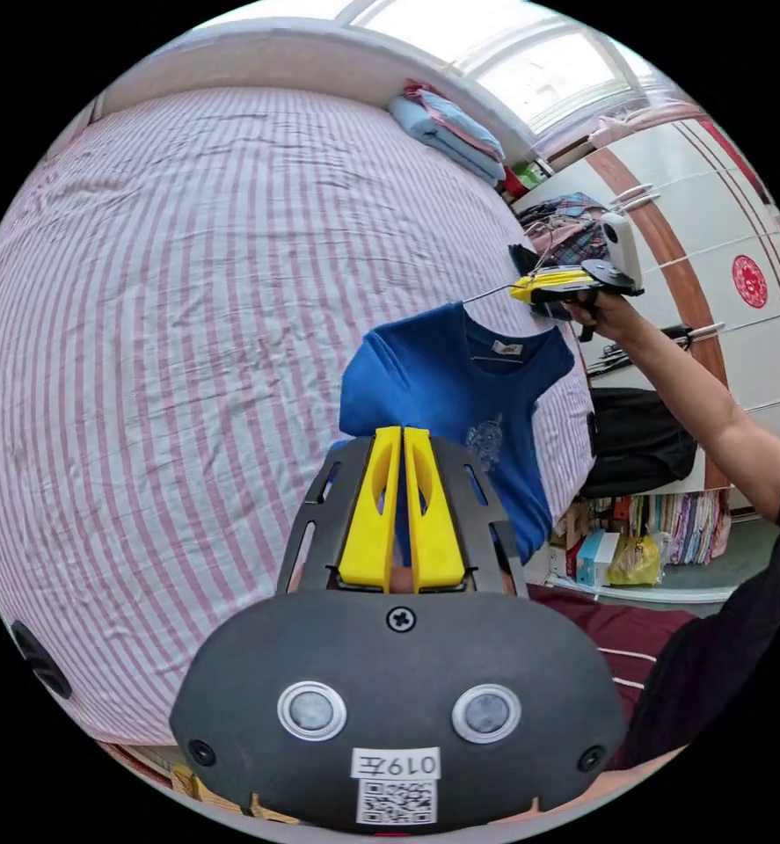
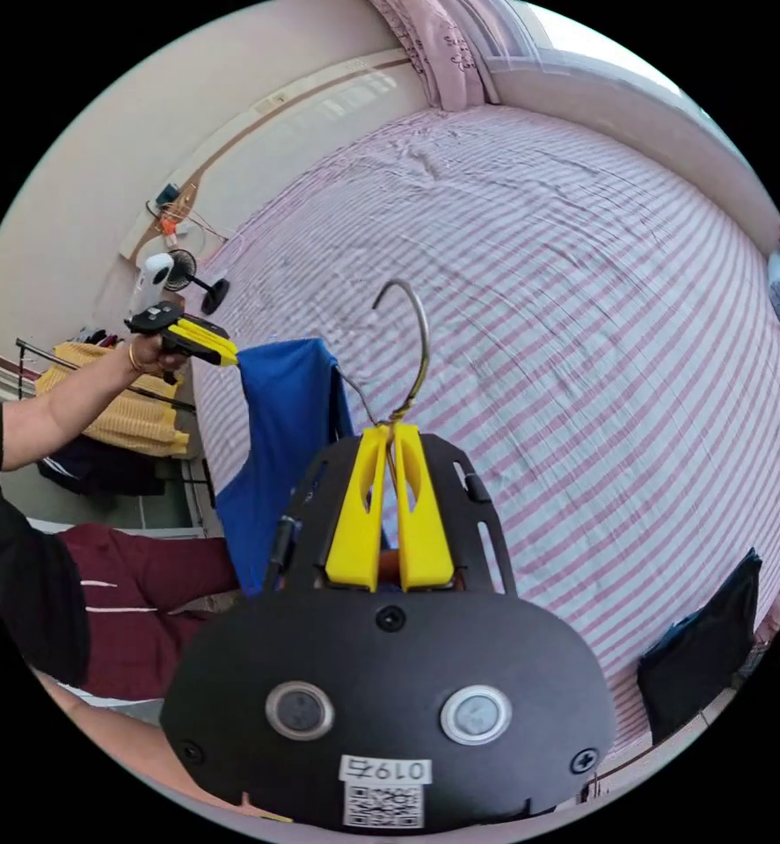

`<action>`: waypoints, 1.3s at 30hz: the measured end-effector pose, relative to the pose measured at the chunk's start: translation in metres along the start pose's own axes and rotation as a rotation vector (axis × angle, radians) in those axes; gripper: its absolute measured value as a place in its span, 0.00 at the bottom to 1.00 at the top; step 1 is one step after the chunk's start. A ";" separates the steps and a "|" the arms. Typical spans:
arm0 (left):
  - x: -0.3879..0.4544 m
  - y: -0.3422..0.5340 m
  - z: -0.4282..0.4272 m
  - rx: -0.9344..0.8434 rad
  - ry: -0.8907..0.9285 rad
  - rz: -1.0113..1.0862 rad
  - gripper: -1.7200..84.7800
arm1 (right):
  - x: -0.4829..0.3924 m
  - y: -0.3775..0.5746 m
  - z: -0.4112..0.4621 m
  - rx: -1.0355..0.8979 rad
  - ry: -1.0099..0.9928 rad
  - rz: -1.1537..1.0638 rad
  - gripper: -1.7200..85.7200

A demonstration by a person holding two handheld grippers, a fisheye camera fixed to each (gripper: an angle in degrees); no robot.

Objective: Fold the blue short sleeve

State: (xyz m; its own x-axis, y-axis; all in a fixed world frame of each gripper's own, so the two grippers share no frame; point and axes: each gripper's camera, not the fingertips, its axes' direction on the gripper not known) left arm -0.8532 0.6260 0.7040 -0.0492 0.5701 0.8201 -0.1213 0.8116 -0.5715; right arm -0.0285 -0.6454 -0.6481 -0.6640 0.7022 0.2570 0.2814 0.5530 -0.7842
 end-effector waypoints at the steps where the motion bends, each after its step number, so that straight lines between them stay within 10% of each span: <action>1: 0.003 -0.002 0.013 -0.006 -0.015 0.002 0.03 | -0.005 -0.012 0.027 -0.016 0.028 0.008 0.01; 16: 0.123 -0.020 0.147 0.139 0.013 -0.004 0.03 | -0.087 -0.145 0.106 0.084 0.236 0.093 0.03; 30: 0.199 -0.019 0.258 -0.076 -0.113 -0.161 0.03 | -0.149 -0.158 0.182 -0.023 0.301 0.152 0.02; 36: 0.237 0.004 0.210 0.139 -0.419 -0.347 0.03 | -0.180 -0.142 0.199 0.006 0.390 0.181 0.02; 39: 0.276 -0.012 0.207 0.211 -0.263 -0.189 0.03 | -0.195 -0.136 0.195 0.023 0.435 0.172 0.02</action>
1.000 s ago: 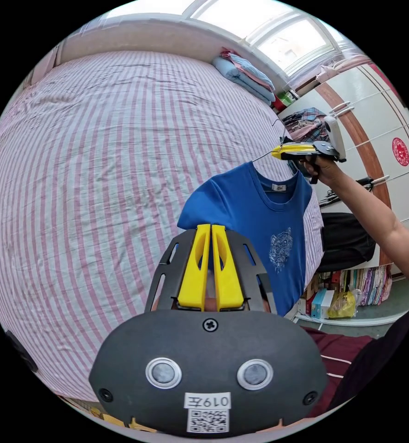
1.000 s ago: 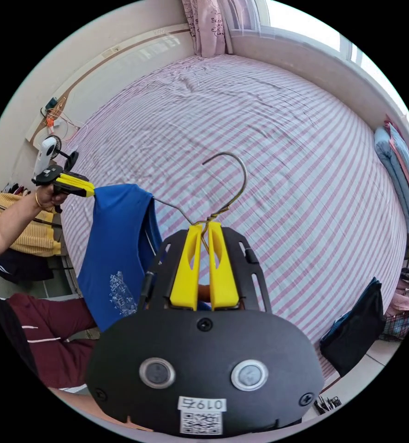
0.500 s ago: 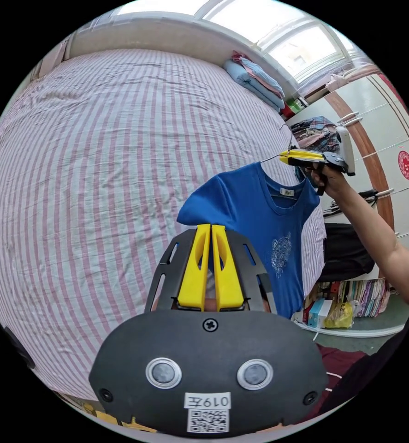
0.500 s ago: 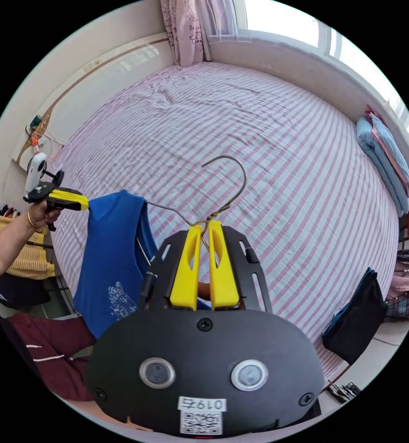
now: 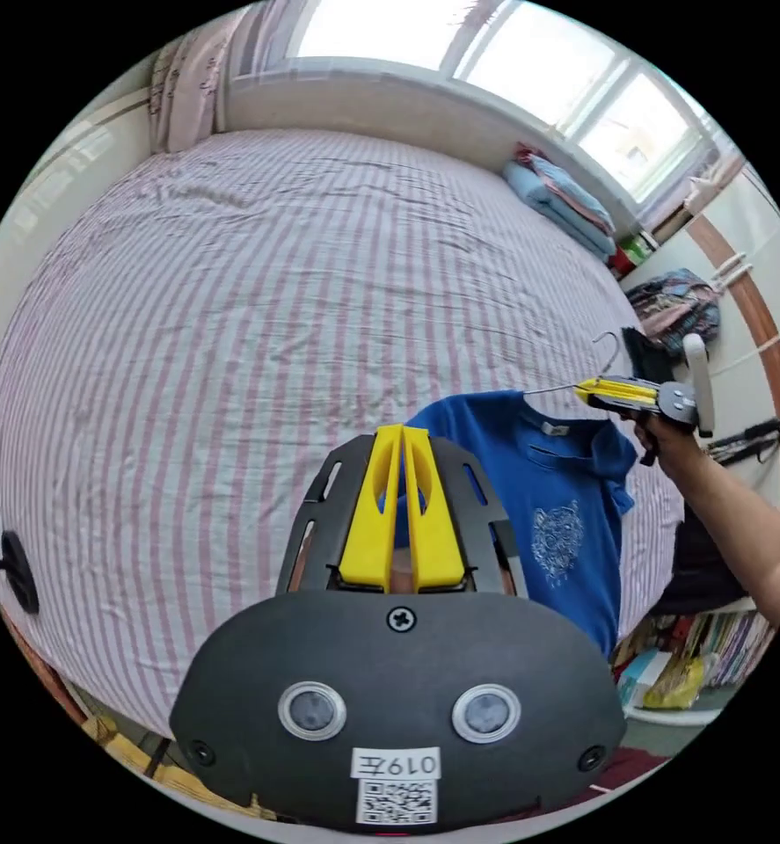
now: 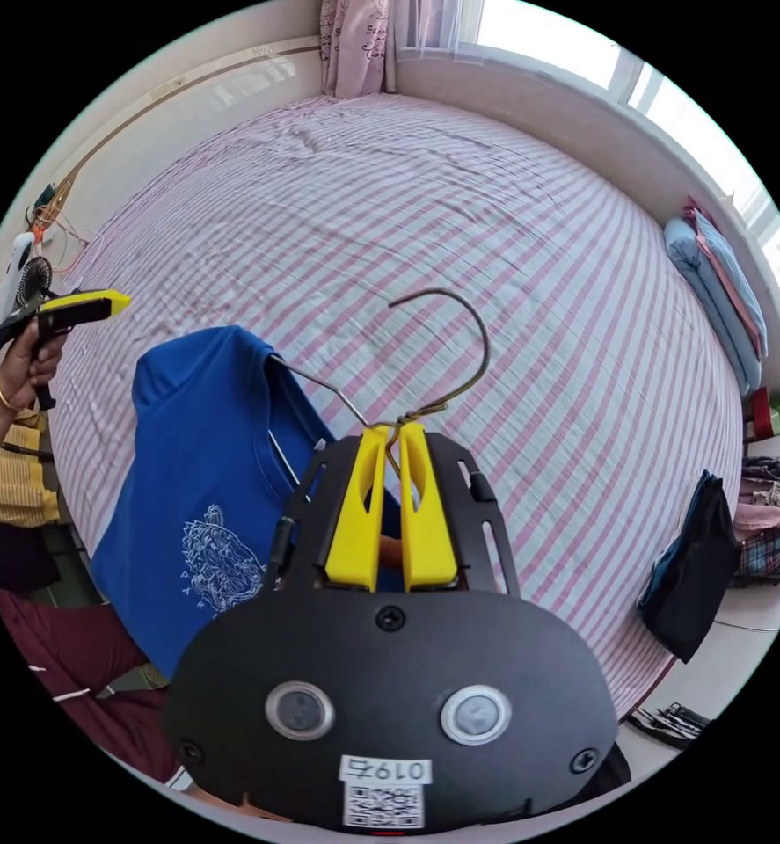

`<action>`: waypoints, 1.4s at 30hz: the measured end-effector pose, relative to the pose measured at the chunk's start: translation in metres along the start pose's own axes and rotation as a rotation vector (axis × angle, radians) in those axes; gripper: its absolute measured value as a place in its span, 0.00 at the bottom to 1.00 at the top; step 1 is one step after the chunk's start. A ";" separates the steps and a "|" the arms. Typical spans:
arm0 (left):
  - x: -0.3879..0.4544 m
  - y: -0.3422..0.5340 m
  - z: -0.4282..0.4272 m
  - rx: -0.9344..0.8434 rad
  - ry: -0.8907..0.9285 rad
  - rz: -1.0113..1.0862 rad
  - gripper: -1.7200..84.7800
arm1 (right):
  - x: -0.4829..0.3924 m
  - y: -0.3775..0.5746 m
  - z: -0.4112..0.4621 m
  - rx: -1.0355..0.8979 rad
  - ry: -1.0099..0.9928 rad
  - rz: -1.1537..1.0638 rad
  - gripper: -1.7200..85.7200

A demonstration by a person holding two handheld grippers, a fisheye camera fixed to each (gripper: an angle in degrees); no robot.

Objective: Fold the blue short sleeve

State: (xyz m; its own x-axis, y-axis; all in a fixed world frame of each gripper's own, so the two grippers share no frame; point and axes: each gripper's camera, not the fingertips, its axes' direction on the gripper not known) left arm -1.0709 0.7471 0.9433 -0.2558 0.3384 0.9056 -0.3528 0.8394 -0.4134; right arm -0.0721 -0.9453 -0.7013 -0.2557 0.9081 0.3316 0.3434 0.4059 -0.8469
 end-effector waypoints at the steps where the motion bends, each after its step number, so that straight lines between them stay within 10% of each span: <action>1: 0.009 -0.003 0.005 -0.022 0.000 0.017 0.03 | -0.004 0.004 -0.005 0.010 0.009 -0.003 0.02; 25: -0.040 -0.057 -0.066 -0.350 -0.178 0.033 0.03 | 0.178 0.259 -0.141 0.154 -0.049 0.434 0.02; 42: -0.195 -0.008 -0.500 0.194 -0.172 -0.167 0.03 | 0.294 0.317 -0.484 0.823 -0.429 0.437 0.01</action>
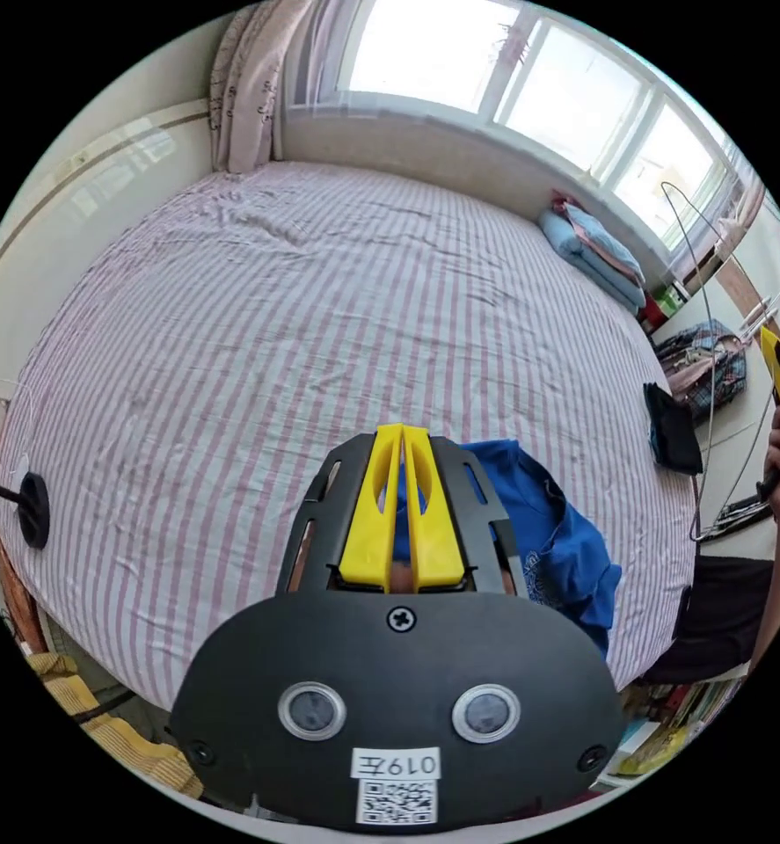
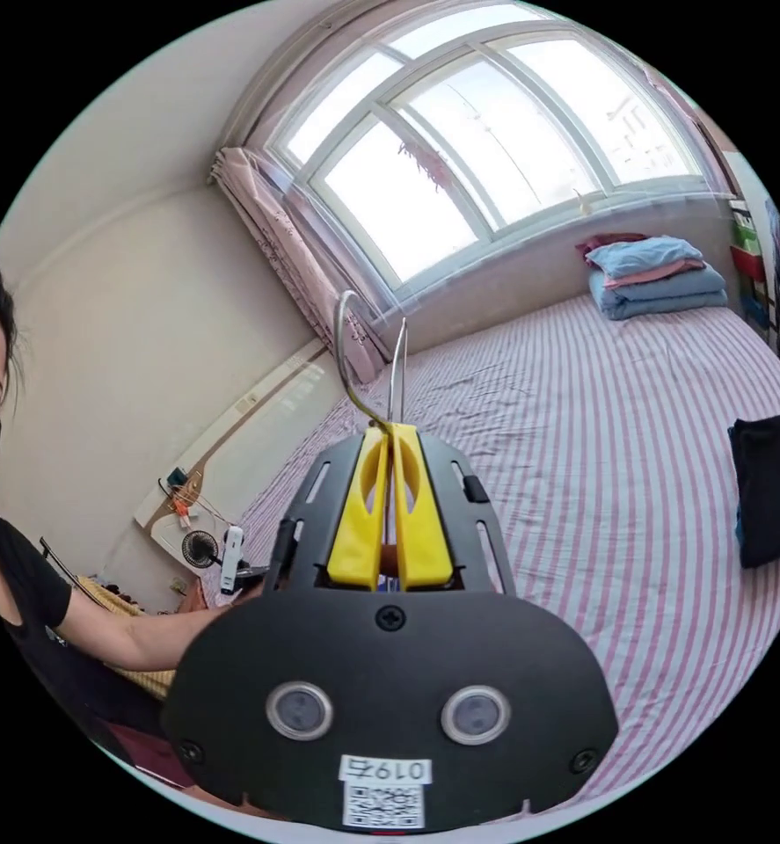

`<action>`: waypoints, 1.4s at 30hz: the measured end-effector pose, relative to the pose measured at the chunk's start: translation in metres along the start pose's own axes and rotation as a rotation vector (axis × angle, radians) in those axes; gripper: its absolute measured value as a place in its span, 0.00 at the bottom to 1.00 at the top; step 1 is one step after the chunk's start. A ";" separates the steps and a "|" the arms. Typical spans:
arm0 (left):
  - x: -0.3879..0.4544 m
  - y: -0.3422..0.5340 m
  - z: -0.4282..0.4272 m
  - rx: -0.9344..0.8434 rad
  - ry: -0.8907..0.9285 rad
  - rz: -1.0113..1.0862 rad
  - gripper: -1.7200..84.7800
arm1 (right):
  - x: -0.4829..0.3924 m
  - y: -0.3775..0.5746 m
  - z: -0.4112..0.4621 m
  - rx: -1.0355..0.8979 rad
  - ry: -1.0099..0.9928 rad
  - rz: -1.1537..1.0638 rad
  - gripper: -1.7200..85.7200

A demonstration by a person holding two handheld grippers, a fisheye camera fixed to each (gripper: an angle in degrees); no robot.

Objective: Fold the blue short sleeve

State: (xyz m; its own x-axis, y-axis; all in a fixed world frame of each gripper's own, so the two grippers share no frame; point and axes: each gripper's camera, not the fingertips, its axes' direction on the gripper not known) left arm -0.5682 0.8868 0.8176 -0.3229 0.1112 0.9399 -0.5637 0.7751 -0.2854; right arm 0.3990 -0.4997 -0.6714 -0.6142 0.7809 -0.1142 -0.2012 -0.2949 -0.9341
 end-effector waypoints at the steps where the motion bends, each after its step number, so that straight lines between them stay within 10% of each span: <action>1: -0.008 0.003 -0.024 0.026 -0.006 -0.011 0.03 | -0.020 -0.018 -0.027 0.004 0.004 -0.017 0.01; 8: -0.076 0.113 -0.292 0.061 -0.025 -0.039 0.03 | -0.160 -0.064 -0.164 -0.187 -0.091 -0.220 0.01; 17: -0.207 0.391 -0.584 -0.012 -0.307 -0.585 0.03 | -0.404 -0.011 -0.264 -0.713 -0.599 -0.543 0.01; 26: -0.309 0.562 -0.803 0.188 -0.553 -1.032 0.03 | -0.712 0.009 -0.390 -0.806 -1.006 -0.981 0.01; 42: -0.522 0.634 -0.997 0.511 -0.552 -1.169 0.03 | -1.182 0.147 -0.410 -0.890 -0.821 -1.215 0.01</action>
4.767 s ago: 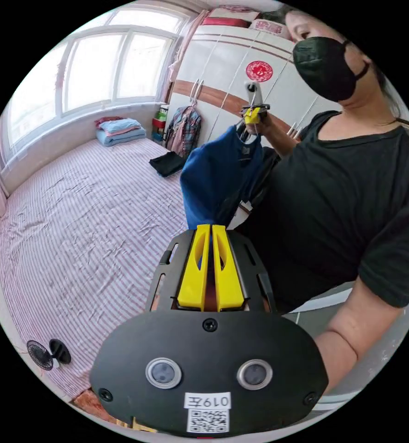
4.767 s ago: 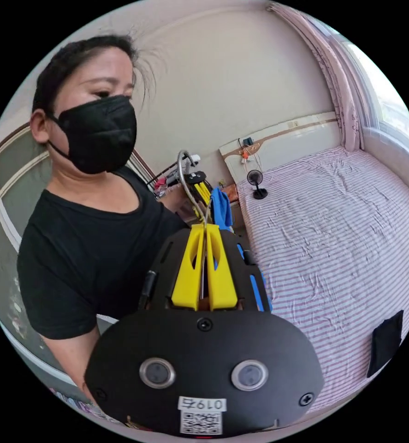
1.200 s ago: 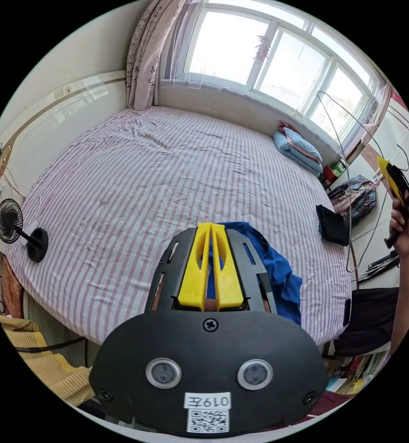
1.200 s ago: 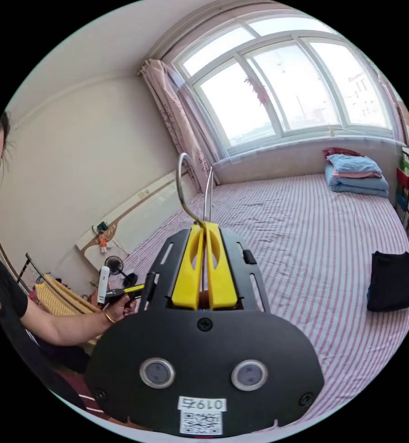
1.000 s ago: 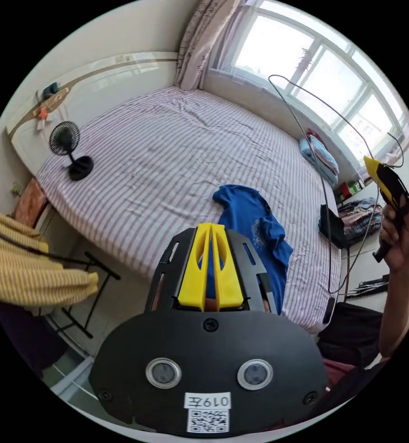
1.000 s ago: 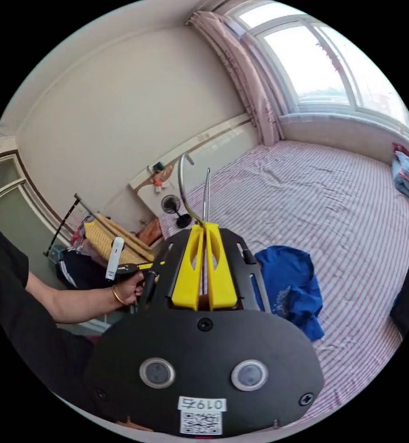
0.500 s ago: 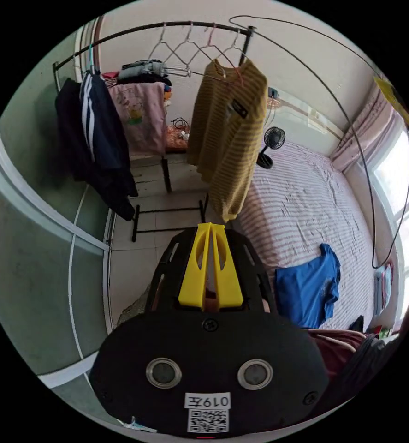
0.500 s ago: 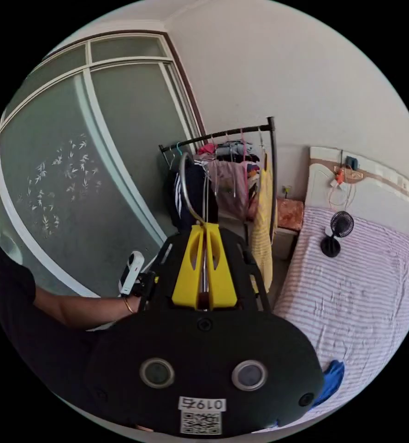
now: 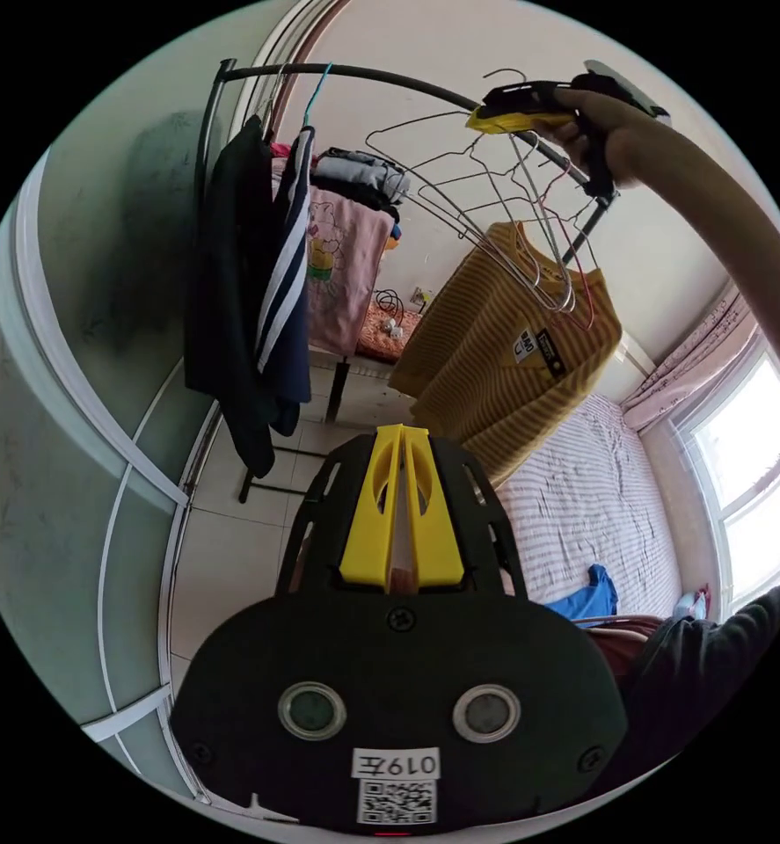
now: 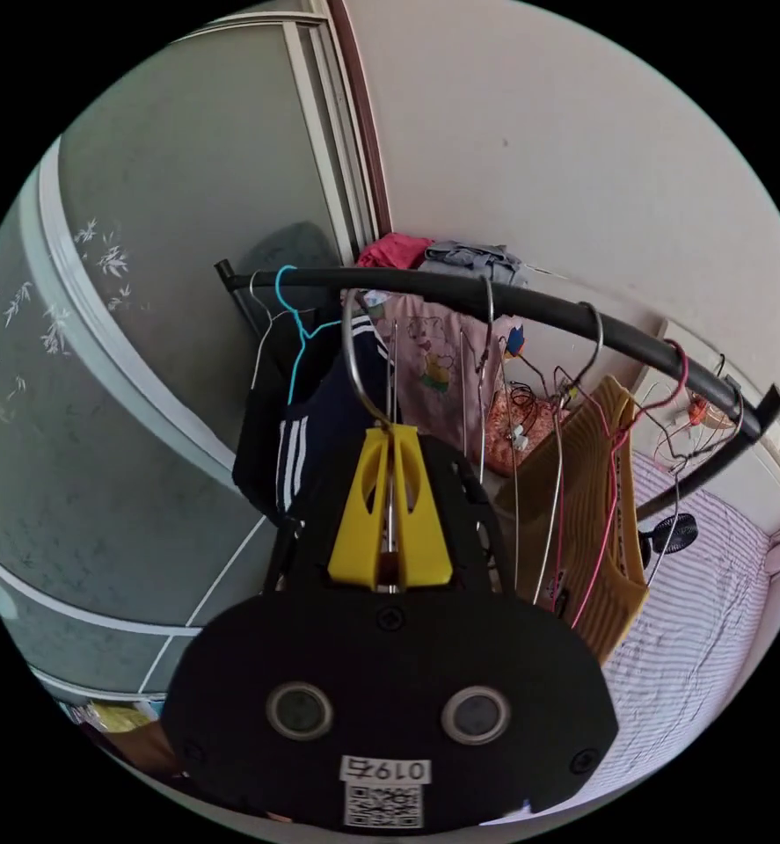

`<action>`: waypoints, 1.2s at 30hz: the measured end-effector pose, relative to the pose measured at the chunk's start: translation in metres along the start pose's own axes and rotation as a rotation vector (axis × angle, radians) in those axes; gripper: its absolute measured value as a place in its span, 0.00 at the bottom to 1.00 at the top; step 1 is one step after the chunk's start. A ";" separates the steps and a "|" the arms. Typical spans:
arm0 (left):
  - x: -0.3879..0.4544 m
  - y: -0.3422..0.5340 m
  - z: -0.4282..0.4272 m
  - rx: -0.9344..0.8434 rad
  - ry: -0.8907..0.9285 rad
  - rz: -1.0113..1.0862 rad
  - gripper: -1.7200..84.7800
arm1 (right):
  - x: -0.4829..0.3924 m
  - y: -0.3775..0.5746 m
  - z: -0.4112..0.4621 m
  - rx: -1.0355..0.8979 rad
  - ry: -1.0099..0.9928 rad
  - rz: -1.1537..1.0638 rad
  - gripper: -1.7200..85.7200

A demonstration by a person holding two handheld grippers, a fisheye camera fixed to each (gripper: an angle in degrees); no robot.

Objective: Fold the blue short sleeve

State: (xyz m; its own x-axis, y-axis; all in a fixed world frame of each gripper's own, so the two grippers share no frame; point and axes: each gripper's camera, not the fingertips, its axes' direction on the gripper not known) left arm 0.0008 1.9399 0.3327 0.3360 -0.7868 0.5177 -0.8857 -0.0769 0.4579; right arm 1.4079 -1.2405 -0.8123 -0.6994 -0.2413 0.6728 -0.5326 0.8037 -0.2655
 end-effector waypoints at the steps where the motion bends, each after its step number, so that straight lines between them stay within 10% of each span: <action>1: -0.003 -0.006 0.000 0.005 0.003 -0.002 0.03 | -0.003 -0.020 0.004 -0.005 0.014 0.008 0.01; 21: 0.111 -0.089 0.117 -0.101 0.168 0.205 0.03 | 0.025 -0.030 0.058 -0.051 0.019 0.050 0.09; 29: 0.299 -0.034 0.190 -0.289 0.371 0.644 0.03 | 0.111 0.251 -0.086 0.312 -0.177 -0.158 0.01; 36: 0.514 0.112 0.242 -0.549 0.567 1.114 0.03 | 0.227 0.605 -0.180 0.517 -0.066 0.400 0.01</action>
State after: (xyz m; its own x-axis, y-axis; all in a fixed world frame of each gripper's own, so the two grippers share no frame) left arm -0.0034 1.3783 0.4753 -0.2637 0.0961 0.9598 -0.5759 0.7826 -0.2366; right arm 1.0128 -0.7116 -0.6961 -0.9099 -0.0241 0.4141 -0.3744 0.4772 -0.7951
